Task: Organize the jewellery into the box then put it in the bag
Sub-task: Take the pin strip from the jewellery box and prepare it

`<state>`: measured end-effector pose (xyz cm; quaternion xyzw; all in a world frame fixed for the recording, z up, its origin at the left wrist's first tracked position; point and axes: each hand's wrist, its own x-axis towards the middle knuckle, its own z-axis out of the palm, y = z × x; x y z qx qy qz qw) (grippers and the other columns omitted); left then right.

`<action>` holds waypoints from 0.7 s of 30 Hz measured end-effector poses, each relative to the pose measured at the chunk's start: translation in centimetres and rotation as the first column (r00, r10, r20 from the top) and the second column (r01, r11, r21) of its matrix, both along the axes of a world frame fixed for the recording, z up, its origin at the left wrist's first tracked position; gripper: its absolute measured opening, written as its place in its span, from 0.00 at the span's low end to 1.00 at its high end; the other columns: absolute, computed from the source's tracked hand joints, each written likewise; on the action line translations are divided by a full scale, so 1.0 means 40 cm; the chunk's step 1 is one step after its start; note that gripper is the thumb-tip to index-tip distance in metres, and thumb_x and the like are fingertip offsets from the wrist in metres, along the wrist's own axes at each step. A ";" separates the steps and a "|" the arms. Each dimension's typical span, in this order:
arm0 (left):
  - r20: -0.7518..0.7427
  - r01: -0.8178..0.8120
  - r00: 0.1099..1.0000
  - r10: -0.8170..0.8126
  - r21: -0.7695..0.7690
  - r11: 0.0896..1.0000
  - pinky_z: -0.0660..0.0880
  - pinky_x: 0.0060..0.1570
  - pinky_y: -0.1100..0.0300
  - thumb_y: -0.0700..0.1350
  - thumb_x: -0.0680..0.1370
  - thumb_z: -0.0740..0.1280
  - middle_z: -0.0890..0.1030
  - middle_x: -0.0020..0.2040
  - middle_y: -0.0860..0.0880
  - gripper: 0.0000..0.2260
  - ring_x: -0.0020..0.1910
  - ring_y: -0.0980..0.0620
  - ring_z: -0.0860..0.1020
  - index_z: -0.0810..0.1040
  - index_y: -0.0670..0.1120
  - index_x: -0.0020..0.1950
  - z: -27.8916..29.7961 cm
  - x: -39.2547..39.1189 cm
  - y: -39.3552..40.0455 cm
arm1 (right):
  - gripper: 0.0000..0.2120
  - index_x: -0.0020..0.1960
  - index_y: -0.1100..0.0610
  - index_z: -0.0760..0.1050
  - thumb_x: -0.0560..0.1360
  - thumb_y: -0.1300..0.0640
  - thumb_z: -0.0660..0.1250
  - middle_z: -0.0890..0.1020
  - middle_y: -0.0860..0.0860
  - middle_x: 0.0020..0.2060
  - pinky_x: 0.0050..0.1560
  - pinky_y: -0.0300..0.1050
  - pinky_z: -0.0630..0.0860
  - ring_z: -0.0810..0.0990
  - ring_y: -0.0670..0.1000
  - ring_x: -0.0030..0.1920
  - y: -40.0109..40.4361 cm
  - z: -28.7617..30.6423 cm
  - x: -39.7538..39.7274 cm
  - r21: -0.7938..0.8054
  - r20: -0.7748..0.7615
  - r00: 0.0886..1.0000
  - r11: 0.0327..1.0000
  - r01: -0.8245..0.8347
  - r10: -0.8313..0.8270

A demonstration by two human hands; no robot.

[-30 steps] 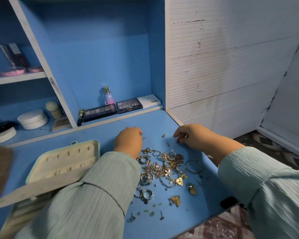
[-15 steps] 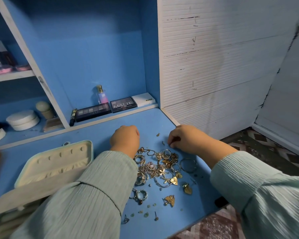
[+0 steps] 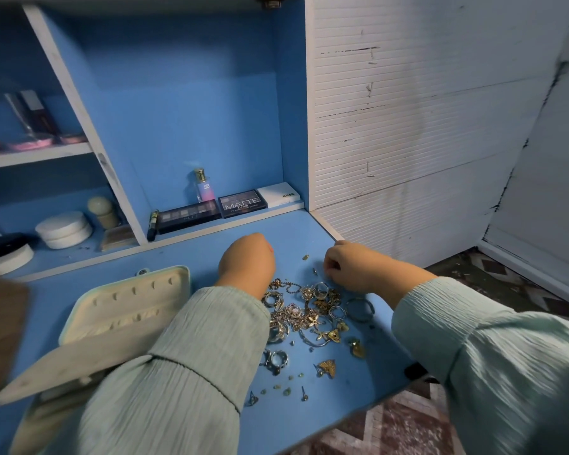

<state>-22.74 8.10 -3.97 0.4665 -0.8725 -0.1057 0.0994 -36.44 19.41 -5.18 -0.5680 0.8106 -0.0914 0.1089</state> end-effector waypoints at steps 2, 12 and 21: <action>-0.046 0.012 0.999 -0.011 0.017 1.000 0.58 0.23 0.60 0.34 0.73 0.57 0.77 0.39 0.40 0.12 0.34 0.47 0.69 0.78 0.39 0.50 0.019 0.011 0.015 | 0.10 0.51 0.62 0.75 0.76 0.61 0.57 0.74 0.53 0.47 0.41 0.42 0.69 0.72 0.51 0.43 0.005 0.017 0.012 0.010 0.009 1.000 1.000 0.021 -0.022; -0.067 0.053 0.997 -0.048 0.075 0.996 0.61 0.25 0.63 0.35 0.72 0.58 0.66 0.29 0.49 0.10 0.28 0.49 0.63 0.68 0.48 0.33 0.123 0.128 0.100 | 0.07 0.46 0.65 0.74 0.77 0.62 0.60 0.80 0.56 0.41 0.39 0.43 0.73 0.77 0.57 0.41 0.043 0.098 0.129 -0.241 0.202 0.978 0.970 -0.010 0.060; -0.089 0.061 0.995 -0.049 0.139 0.988 0.72 0.41 0.59 0.44 0.76 0.62 0.76 0.40 0.49 0.06 0.37 0.49 0.70 0.73 0.53 0.41 0.154 0.316 0.116 | 0.07 0.40 0.49 0.72 0.77 0.57 0.62 0.79 0.44 0.32 0.34 0.32 0.71 0.75 0.40 0.29 0.063 0.133 0.318 -0.232 0.408 0.889 0.966 -0.118 0.207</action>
